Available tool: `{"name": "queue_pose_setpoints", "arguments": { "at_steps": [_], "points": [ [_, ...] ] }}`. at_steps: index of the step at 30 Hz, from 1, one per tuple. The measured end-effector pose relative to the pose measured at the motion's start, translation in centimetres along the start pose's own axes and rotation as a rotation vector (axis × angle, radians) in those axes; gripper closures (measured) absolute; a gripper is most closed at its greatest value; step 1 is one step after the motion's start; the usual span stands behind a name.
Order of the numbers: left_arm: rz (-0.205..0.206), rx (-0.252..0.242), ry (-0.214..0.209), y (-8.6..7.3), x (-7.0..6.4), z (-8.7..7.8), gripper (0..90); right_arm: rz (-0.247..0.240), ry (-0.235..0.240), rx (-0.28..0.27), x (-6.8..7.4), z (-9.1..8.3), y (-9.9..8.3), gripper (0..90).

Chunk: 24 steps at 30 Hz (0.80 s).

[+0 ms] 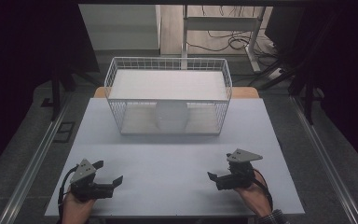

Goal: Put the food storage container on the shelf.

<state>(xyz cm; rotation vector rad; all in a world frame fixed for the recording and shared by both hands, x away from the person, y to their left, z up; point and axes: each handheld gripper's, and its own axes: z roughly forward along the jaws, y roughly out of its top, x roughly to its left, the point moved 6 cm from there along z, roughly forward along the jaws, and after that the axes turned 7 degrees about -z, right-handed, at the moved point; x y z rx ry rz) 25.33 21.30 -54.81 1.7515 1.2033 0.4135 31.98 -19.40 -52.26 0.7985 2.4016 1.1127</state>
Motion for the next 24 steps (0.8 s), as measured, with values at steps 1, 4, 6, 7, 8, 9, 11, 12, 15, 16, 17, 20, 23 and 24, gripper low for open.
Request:
{"name": "queue_pose_setpoints", "arguments": {
  "at_steps": [1,4,6,7,8,9,11,12,15,16,17,20,23,24],
  "points": [
    [-0.002,0.002,0.000,-0.1,0.1,-0.1,3.5,0.004,-0.002,0.002,-0.1,-0.1,-0.2,0.0],
    [-0.013,0.008,-0.005,-0.3,0.2,-0.1,3.4,0.020,-0.011,0.015,-0.3,-0.5,-0.9,0.0],
    [-0.018,0.012,-0.007,-0.4,0.3,-0.1,3.3,0.030,-0.017,0.023,-0.4,-0.8,-1.4,0.0],
    [-0.020,0.013,-0.010,-0.5,0.4,-0.1,3.0,0.035,-0.020,0.027,-0.5,-0.8,-1.7,0.0],
    [-0.027,0.020,-0.014,-0.6,0.4,-0.1,2.9,0.039,-0.026,0.033,-0.6,-0.9,-2.0,0.0],
    [-0.032,0.027,-0.020,-0.7,0.4,0.0,2.9,0.042,-0.034,0.039,-0.7,-1.0,-2.3,0.0],
    [-0.039,0.041,-0.024,-0.9,0.5,0.2,2.6,0.054,-0.045,0.046,-0.8,-1.2,-2.9,0.0],
    [-0.040,0.049,-0.023,-1.0,0.5,0.2,2.6,0.059,-0.046,0.053,-0.9,-1.3,-3.2,0.0],
    [-0.043,0.066,-0.029,-1.2,0.6,0.4,2.2,0.072,-0.049,0.065,-0.8,-1.4,-3.9,0.0],
    [-0.043,0.072,-0.031,-1.3,0.6,0.5,2.1,0.073,-0.046,0.074,-0.8,-1.4,-4.1,0.0],
    [-0.044,0.078,-0.033,-1.3,0.6,0.6,2.0,0.072,-0.047,0.082,-0.8,-1.5,-4.3,0.0],
    [-0.043,0.088,-0.036,-1.4,0.6,0.7,1.8,0.075,-0.041,0.093,-0.7,-1.4,-4.7,0.0],
    [-0.042,0.091,-0.036,-1.4,0.6,0.8,1.6,0.073,-0.036,0.107,-0.7,-1.3,-4.9,0.0],
    [-0.041,0.091,-0.036,-1.4,0.6,0.8,1.6,0.068,-0.035,0.110,-0.6,-1.3,-4.9,0.0]
  ]
}}
